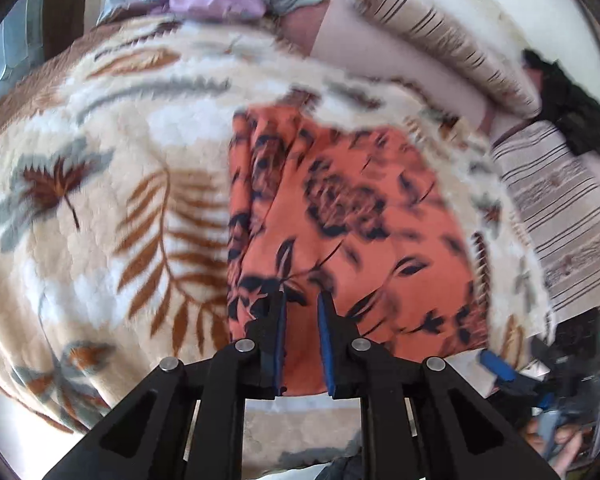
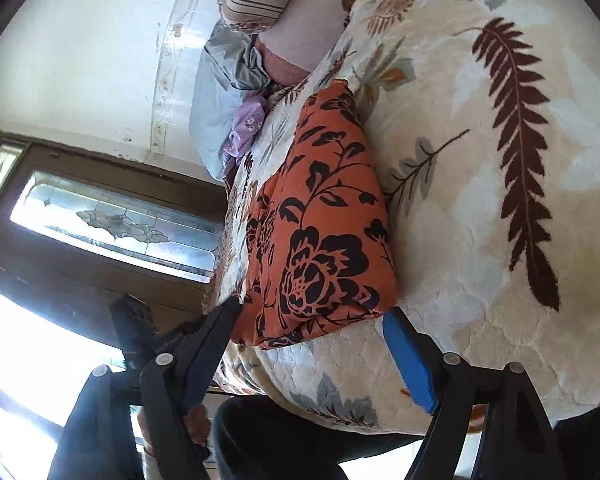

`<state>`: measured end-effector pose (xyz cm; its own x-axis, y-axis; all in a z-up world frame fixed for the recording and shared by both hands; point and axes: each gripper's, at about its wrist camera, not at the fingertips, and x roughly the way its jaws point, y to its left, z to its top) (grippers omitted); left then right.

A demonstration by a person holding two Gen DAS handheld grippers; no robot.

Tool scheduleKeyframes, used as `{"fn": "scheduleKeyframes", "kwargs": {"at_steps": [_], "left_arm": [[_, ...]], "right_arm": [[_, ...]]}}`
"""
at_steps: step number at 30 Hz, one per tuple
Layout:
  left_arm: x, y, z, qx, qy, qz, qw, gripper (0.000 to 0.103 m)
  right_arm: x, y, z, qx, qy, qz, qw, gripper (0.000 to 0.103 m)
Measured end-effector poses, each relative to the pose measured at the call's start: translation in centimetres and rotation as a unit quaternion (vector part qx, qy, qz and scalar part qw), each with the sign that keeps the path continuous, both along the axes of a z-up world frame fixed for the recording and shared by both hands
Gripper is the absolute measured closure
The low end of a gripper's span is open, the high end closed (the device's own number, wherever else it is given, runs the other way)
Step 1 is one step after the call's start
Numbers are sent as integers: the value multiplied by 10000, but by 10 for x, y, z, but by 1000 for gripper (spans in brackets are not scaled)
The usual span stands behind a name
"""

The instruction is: Fold small clothes

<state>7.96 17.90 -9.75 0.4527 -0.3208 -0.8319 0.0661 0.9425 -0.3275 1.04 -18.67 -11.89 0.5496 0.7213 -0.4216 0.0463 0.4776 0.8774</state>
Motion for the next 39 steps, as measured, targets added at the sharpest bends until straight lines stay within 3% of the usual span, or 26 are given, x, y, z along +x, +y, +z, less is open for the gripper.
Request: {"fn": "scheduleKeyframes", "kwargs": {"at_steps": [5,13,15,16,19,21,22,24,26,27,29,30,32,33,34,35,36,39], "left_arm": [[-3,-2,-8,-28,-206,48,9998,88],[-6,-1,-8,-67,-236,-64,9997,88],[-6,0,-9,-53,-237,-73,9997,88],[-6,0,-9,-32,-236,-80,9997,88],[-8,-5,-5,75,-261,-116,9996,88],[-11,-10,7,127,-330,-16,9994,88],[-13,-12,16,-10,-448,-13,9990,88],[-17,-20,38,-186,-872,-133,9959,85],[-16,-31,47,43,-1254,-190,9919,70],[-11,-35,43,180,-1292,-151,9913,59],[9,-41,8,404,-698,-108,9967,58],[17,-44,-14,466,-333,-154,9982,63],[6,-50,-19,689,-883,-186,9935,62],[3,-56,-19,888,-939,-249,9913,62],[2,-59,-19,998,-994,-264,9897,62],[3,-60,-20,1005,-999,-263,9896,62],[4,-58,-21,961,-1007,-268,9899,62],[6,-54,-24,830,-1057,-315,9904,62]], "right_arm": [[8,15,-25,1343,493,-30,9897,22],[37,29,-45,1608,745,-967,9794,23],[36,24,-42,1518,755,-1169,9786,46],[31,18,-34,1248,648,-1341,9809,75],[26,4,-29,924,591,-1494,9827,79],[26,2,-50,992,954,-1451,9798,78],[25,3,-57,1131,987,-1407,9786,78],[23,3,-53,955,832,-1250,9840,78],[22,1,-41,640,696,-966,9908,76],[20,0,-36,544,668,-868,9925,76],[14,-6,-28,356,607,-677,9952,76],[12,-9,-24,197,571,-612,9963,76],[13,-12,-13,-156,490,-442,9977,73],[16,-13,-8,-384,441,-333,9977,70],[22,-13,-4,-589,406,-244,9971,51],[30,-12,3,-809,331,-284,9958,20],[37,-13,10,-951,238,-396,9944,12],[74,-11,24,-1190,-27,-289,9925,10]]}}
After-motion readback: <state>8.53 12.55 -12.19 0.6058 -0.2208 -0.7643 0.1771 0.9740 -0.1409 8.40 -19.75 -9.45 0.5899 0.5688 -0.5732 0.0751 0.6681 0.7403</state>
